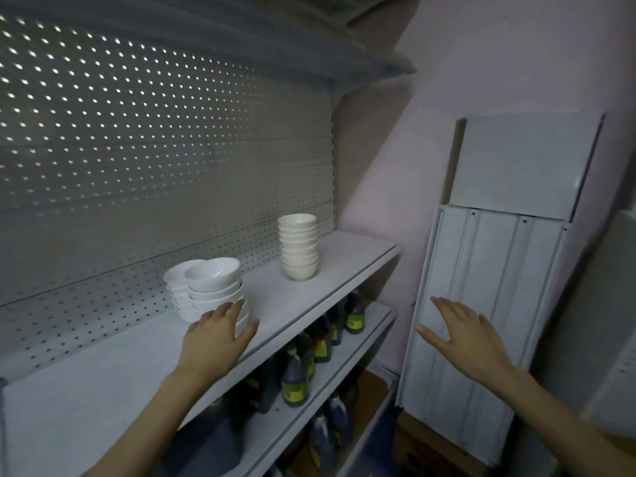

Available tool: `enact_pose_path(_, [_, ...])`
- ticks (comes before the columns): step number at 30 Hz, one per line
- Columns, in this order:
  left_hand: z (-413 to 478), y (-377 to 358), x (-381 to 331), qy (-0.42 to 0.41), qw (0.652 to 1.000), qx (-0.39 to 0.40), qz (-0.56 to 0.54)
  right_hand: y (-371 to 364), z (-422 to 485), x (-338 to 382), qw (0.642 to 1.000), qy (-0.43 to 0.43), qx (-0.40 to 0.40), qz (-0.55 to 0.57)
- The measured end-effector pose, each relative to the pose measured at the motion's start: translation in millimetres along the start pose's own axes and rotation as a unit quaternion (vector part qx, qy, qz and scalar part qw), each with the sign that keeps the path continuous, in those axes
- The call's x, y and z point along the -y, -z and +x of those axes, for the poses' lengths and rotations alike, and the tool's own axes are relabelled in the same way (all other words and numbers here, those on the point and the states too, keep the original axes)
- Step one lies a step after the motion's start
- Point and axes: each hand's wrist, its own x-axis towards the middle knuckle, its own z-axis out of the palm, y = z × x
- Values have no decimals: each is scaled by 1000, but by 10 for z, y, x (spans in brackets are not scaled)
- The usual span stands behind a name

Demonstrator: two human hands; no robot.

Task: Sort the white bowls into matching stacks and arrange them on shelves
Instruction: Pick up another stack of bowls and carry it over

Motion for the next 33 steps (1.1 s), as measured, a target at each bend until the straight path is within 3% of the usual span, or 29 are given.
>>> enact_pose_path(14, [1976, -834, -358, 5, 996, 58, -67, -543, 2013, 56, 998, 43, 1, 53])
enact_pose_path(20, [2654, -1174, -463, 24, 990, 66, -125, -911, 2768, 190, 987, 71, 17, 146])
enact_pose_path(28, [3255, -1497, -382, 84, 973, 58, -209, -1258, 3668, 575, 945, 101, 104, 293])
enact_pose_path(33, [3473, -1708, -351, 88, 969, 40, -229, -1447, 4248, 890, 912, 164, 105, 362])
